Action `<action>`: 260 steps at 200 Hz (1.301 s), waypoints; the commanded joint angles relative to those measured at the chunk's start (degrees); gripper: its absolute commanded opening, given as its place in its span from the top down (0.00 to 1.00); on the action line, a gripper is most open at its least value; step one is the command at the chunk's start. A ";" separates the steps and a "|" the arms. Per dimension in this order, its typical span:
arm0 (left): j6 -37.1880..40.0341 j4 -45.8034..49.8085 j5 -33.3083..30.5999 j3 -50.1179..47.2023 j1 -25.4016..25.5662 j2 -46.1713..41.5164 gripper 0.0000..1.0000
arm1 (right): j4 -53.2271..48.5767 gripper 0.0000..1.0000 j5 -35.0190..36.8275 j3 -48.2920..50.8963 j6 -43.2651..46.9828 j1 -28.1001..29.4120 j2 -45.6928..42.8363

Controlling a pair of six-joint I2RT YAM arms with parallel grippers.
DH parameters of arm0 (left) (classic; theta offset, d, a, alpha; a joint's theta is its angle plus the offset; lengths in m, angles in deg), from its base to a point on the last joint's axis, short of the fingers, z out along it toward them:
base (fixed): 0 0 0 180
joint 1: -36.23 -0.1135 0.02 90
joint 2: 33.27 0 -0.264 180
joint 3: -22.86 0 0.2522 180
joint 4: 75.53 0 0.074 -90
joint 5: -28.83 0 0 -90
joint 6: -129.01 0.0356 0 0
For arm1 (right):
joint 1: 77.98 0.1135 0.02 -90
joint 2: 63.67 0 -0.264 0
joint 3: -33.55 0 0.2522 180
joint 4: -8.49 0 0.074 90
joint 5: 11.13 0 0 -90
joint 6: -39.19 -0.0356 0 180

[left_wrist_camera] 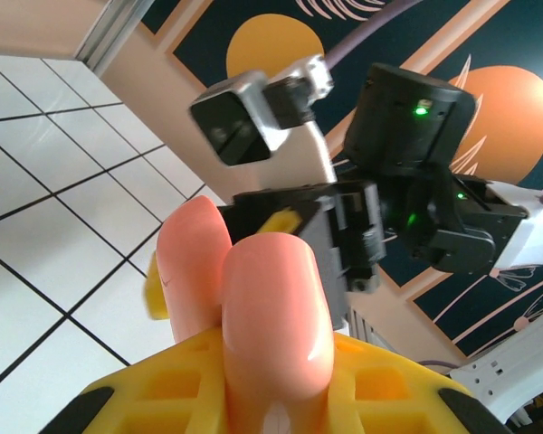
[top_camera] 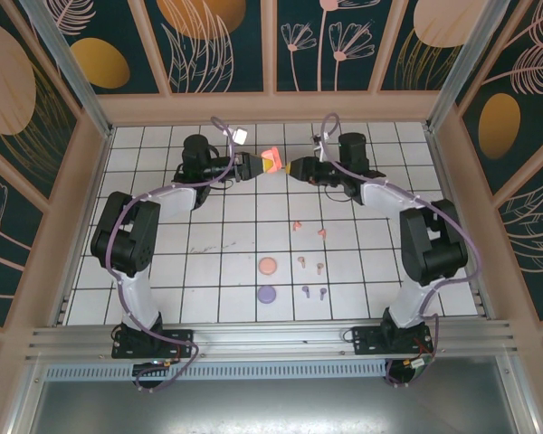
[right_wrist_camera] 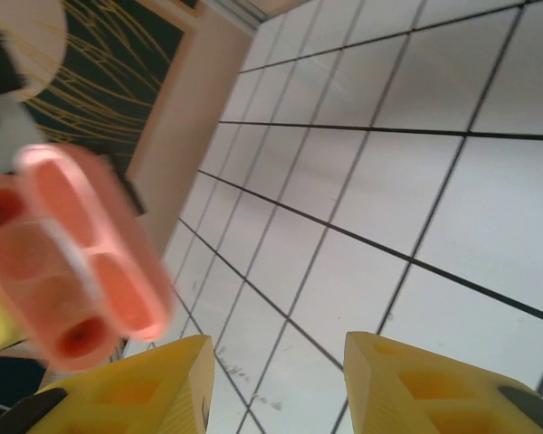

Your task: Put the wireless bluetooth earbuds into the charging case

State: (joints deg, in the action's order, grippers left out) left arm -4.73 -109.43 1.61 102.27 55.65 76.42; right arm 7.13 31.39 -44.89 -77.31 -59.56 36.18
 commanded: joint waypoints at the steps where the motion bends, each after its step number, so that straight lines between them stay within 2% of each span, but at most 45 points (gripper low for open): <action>1: -1.26 -4.28 1.46 -0.78 0.10 -0.71 1.00 | 5.41 0.57 -3.35 1.55 -1.71 0.08 -3.89; 63: -5.70 -10.47 1.21 -1.57 0.18 -0.09 1.00 | 10.80 0.59 -4.81 -0.12 -6.37 1.13 -1.80; 201: -6.13 -11.66 0.93 -1.39 1.19 0.89 1.00 | 14.79 0.67 -5.24 -2.38 -9.99 1.81 2.13; 229: -6.22 -11.90 0.59 -1.48 1.18 0.99 1.00 | 15.44 0.76 -5.91 -2.29 -10.58 1.82 2.23; 260: -6.42 -12.28 0.24 -1.65 1.15 1.31 1.00 | 16.16 0.97 -6.25 -1.77 -11.11 1.82 1.95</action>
State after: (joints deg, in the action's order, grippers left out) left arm -10.68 -118.81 1.33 101.18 56.51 76.88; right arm 20.16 26.47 -45.53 -87.87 -57.92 37.67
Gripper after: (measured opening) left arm 0.224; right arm 0.098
